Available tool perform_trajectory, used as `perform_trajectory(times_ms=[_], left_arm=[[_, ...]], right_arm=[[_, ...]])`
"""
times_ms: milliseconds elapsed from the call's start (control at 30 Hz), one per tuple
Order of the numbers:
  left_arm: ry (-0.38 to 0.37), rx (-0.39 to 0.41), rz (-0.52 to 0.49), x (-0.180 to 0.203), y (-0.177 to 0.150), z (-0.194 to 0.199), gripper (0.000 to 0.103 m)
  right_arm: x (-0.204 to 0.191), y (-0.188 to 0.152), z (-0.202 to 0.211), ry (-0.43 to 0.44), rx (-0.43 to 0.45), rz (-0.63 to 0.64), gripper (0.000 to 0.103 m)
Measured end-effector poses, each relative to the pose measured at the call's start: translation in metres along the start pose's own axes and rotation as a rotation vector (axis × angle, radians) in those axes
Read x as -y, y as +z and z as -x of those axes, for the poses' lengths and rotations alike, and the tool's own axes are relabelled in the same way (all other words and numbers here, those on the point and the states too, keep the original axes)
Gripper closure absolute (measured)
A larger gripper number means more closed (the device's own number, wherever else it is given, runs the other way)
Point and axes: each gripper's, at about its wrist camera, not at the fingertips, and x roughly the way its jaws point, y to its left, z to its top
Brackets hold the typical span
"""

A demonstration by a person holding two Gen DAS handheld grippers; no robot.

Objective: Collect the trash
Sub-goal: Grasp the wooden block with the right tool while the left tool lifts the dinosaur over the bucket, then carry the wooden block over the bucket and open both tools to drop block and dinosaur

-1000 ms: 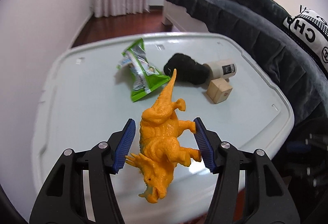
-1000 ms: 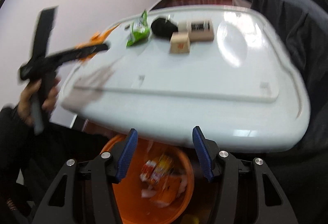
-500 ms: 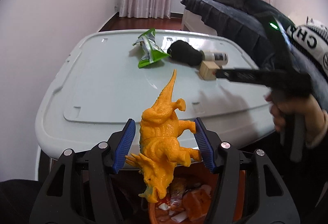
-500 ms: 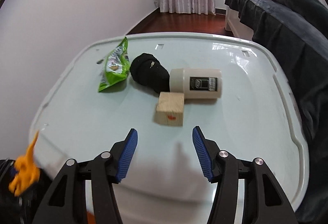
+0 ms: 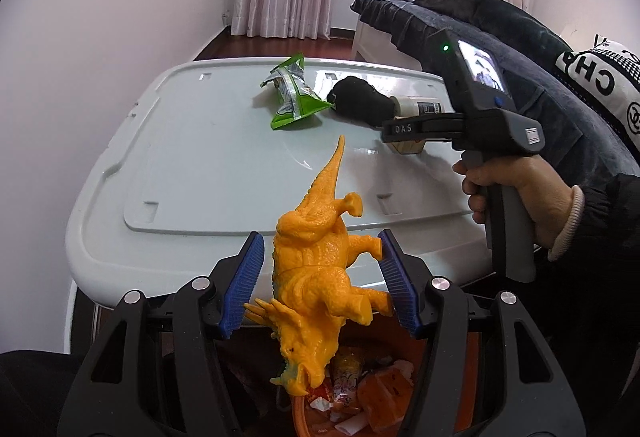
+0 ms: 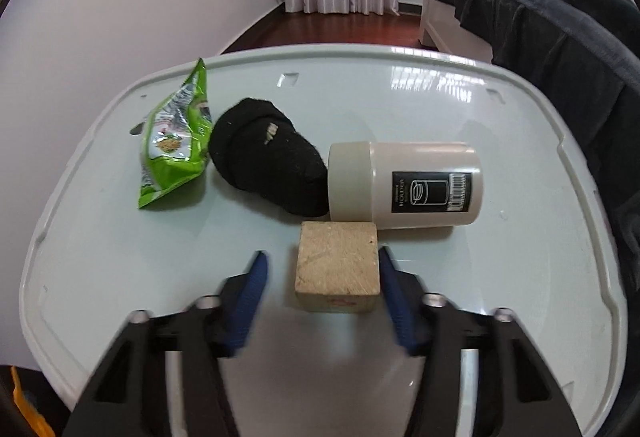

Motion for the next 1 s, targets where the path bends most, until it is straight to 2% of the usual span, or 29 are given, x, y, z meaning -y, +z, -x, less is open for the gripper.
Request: perform_trajectory(times_ms=[200,400,667,867,1000], left_arm=[[0.009,0.005,-0.022,0.006,-0.003,0.0,0.045],[0.01,0.003,-0.049,0.014,-0.006,0.0,0.045],[-0.002,-0.007,-0.069,0.025,-0.015,0.005,0.045],[0.007,-0.013,-0.069,0.027,-0.019,0.007,0.045],[0.012,-0.015,-0.066,0.027,-0.022,0.009,0.045]], right_arm=[[0.002,-0.005,0.0,-0.001,0.018,0.024,0.069],[0.013,-0.023,0.03,0.057,0.034,0.0,0.069],[0.015,-0.07,0.091,0.14,0.067,0.063,0.069],[0.017,-0.101,0.117,0.14,0.093,0.113,0.069],[0.025,-0.118,0.128,0.167,0.088,0.087,0.069]])
